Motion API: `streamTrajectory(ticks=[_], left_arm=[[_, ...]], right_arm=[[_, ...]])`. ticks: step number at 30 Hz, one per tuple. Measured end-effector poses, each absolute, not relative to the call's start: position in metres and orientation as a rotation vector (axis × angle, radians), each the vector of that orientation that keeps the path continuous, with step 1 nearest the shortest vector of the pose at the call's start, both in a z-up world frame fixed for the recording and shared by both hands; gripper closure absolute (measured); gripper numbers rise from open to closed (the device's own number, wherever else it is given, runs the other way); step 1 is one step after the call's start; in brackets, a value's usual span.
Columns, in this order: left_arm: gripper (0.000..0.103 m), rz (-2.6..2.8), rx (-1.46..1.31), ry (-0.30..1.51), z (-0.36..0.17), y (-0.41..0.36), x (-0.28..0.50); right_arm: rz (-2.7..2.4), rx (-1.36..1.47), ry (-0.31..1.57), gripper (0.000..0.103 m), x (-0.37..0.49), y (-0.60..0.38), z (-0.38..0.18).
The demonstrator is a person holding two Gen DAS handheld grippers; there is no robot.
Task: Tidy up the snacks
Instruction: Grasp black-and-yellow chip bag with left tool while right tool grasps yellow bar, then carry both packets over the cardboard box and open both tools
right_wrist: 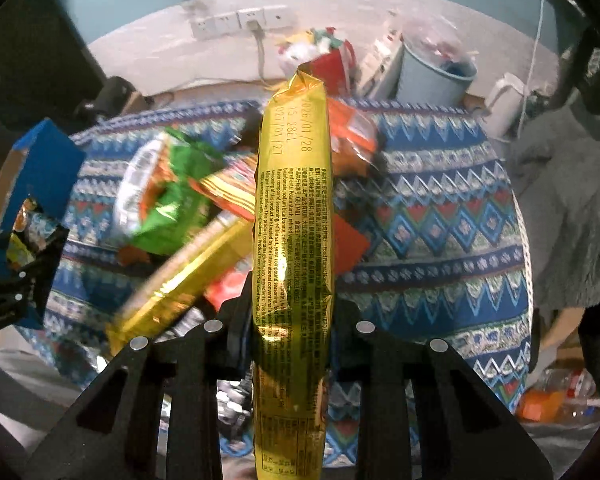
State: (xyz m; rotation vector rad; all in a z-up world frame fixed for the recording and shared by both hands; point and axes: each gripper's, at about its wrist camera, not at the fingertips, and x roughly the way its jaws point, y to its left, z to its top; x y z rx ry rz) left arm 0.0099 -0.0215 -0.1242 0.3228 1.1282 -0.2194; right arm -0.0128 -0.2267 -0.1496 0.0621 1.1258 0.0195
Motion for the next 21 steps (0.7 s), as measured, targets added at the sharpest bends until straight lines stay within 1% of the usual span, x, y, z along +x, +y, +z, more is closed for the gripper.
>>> streamTrajectory(ticks=[9,21], left_arm=[[0.04,-0.189,0.257,1.095,-0.098,0.006,0.01],[0.04,-0.158,0.158,1.062,-0.072,0.044,0.01]], right_arm=[[0.125,0.06,1.068,0.077,-0.003,-0.182,-0.124],[0.258,0.034,1.042,0.077,0.023,-0.112,-0.113]])
